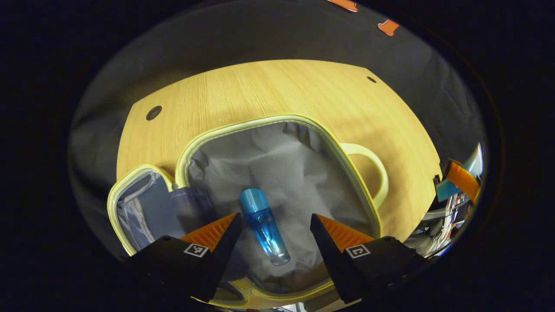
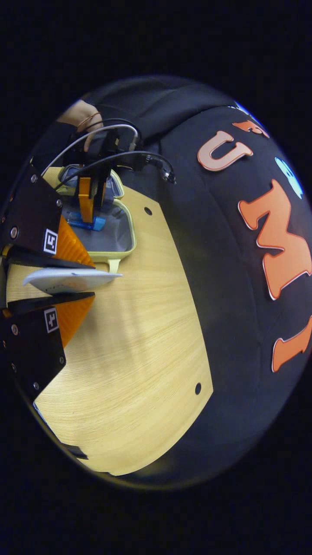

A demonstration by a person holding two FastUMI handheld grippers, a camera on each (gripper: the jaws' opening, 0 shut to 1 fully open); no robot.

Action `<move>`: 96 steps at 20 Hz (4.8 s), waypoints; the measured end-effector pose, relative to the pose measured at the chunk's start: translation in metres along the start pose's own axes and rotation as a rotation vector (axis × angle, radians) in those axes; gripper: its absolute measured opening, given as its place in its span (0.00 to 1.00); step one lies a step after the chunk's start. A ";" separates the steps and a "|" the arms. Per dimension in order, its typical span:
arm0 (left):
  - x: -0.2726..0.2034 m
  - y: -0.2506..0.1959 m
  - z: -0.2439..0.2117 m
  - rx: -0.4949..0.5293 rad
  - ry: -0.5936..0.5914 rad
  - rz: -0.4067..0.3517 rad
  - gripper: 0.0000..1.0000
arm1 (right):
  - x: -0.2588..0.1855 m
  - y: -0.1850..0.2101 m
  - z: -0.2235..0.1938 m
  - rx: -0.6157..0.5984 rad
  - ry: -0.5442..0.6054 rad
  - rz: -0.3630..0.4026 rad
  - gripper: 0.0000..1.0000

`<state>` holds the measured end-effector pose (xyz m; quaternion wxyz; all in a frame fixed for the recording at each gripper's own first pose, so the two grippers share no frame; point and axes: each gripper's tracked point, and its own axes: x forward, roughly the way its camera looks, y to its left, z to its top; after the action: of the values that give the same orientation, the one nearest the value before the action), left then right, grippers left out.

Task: First open the suitcase, pack the skin care products into it, and then close the suitcase.

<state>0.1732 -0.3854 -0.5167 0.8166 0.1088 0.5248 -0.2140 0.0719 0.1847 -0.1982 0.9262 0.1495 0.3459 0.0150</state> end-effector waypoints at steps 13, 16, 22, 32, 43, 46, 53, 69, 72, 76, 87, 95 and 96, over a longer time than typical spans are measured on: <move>-0.154 0.103 -0.099 -0.408 -0.097 0.122 0.98 | 0.093 0.130 -0.031 -0.183 0.305 0.167 0.30; -0.197 0.121 -0.108 -0.474 -0.086 0.173 0.98 | 0.117 0.130 -0.072 -0.203 0.432 0.143 0.30; -0.264 0.125 -0.138 -0.583 -0.062 0.192 0.98 | 0.153 0.115 -0.116 -0.224 0.557 0.072 0.31; -0.264 0.144 -0.132 -0.583 -0.111 0.219 0.98 | 0.125 0.139 -0.076 -0.240 0.391 0.185 0.95; -0.267 0.248 -0.106 -0.789 -0.358 0.171 0.98 | 0.060 0.139 -0.021 -0.330 0.105 0.228 0.96; -0.250 0.277 -0.110 -0.945 -0.412 0.102 0.98 | 0.051 0.125 -0.019 -0.319 0.096 0.196 0.96; -0.217 0.303 -0.104 -1.195 -0.485 -0.039 0.98 | 0.040 0.088 -0.014 -0.262 0.087 0.117 0.96; -0.318 0.259 -0.023 -0.879 -0.513 0.099 0.08 | 0.021 0.055 0.031 -0.199 -0.057 0.052 0.96; -0.359 0.225 0.016 -0.755 -0.542 0.133 0.08 | 0.008 0.042 0.050 -0.213 -0.114 0.042 0.96; -0.389 0.156 0.076 -0.553 -0.550 0.194 0.08 | -0.012 0.016 0.065 -0.258 -0.172 0.032 0.96; -0.375 -0.009 0.168 -0.238 -0.507 0.288 0.09 | -0.057 -0.098 0.098 -0.238 -0.252 -0.014 0.96; -0.276 -0.128 0.197 -0.055 -0.418 0.238 0.09 | -0.068 -0.161 0.088 -0.228 -0.207 -0.042 0.96; -0.261 -0.144 0.197 -0.043 -0.397 0.201 0.09 | -0.070 -0.168 0.090 -0.230 -0.209 -0.050 0.96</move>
<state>0.1724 -0.5310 -0.1898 0.9233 0.0988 0.3447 -0.1377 0.0638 -0.0089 -0.1372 0.9682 0.0343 0.2472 0.0157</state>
